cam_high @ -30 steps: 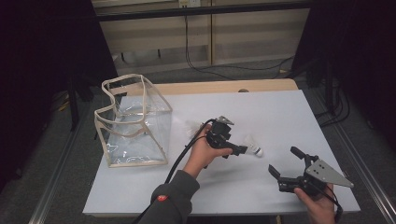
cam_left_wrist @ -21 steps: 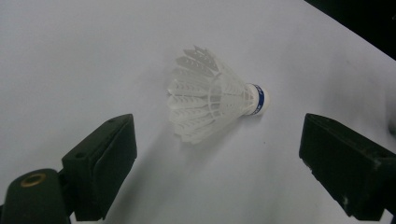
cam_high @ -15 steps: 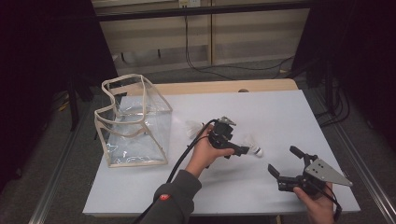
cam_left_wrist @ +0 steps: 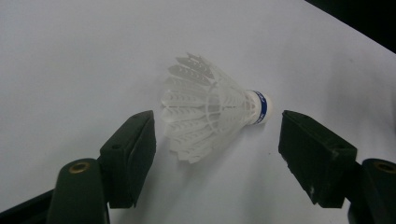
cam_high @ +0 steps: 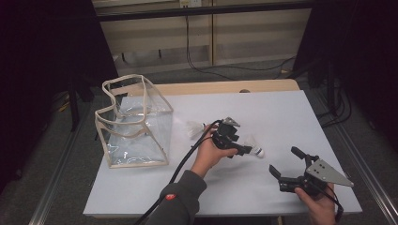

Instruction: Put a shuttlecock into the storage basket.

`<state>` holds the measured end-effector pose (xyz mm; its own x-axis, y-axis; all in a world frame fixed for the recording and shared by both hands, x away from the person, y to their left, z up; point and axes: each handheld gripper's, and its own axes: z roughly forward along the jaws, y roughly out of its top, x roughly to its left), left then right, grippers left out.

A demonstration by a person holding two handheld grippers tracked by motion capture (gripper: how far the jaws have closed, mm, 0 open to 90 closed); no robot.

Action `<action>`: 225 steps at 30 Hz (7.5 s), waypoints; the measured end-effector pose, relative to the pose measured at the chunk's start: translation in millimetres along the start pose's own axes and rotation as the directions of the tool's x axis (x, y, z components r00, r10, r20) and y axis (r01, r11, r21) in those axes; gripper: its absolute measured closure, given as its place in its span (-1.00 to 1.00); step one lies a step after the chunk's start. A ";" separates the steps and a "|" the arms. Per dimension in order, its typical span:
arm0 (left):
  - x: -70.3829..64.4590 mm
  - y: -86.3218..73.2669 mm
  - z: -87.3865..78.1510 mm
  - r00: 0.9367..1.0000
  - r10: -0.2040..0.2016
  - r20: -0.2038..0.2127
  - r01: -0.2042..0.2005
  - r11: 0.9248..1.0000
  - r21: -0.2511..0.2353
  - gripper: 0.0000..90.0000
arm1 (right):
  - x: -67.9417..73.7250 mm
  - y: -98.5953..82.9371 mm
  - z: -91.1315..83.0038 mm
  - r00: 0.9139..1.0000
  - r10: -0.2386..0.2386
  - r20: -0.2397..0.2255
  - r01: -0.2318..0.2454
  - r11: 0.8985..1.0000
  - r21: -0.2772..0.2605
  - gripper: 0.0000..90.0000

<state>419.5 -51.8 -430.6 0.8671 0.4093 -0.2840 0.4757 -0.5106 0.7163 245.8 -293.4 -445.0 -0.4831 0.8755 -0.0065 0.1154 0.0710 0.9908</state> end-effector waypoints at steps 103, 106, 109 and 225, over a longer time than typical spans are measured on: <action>16.9 4.0 -96.5 0.990 -0.136 0.022 0.135 0.990 0.047 0.99 | 3.8 2.7 3.1 1.000 -0.007 -0.016 0.007 1.000 -0.007 -0.97; 17.4 4.9 -98.7 0.991 -0.136 0.017 0.135 0.990 0.046 0.99 | 3.9 2.8 3.0 1.000 -0.007 -0.017 0.007 1.000 -0.007 -0.97; 18.2 6.2 -101.8 0.990 -0.141 0.015 0.141 0.989 0.040 0.99 | 4.0 2.7 3.2 1.000 -0.007 -0.019 0.006 1.000 -0.007 -0.97; 31.6 53.5 -206.4 0.977 -0.183 -0.114 0.191 0.979 0.069 1.00 | 3.8 3.4 2.3 1.000 -0.007 -0.018 0.007 1.000 -0.012 -0.97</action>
<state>441.7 89.9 -269.7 0.7430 0.5789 -0.3359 0.6419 -0.4739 0.6028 246.4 -288.7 -441.9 -0.4992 0.8664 -0.0108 0.1017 0.0710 0.9923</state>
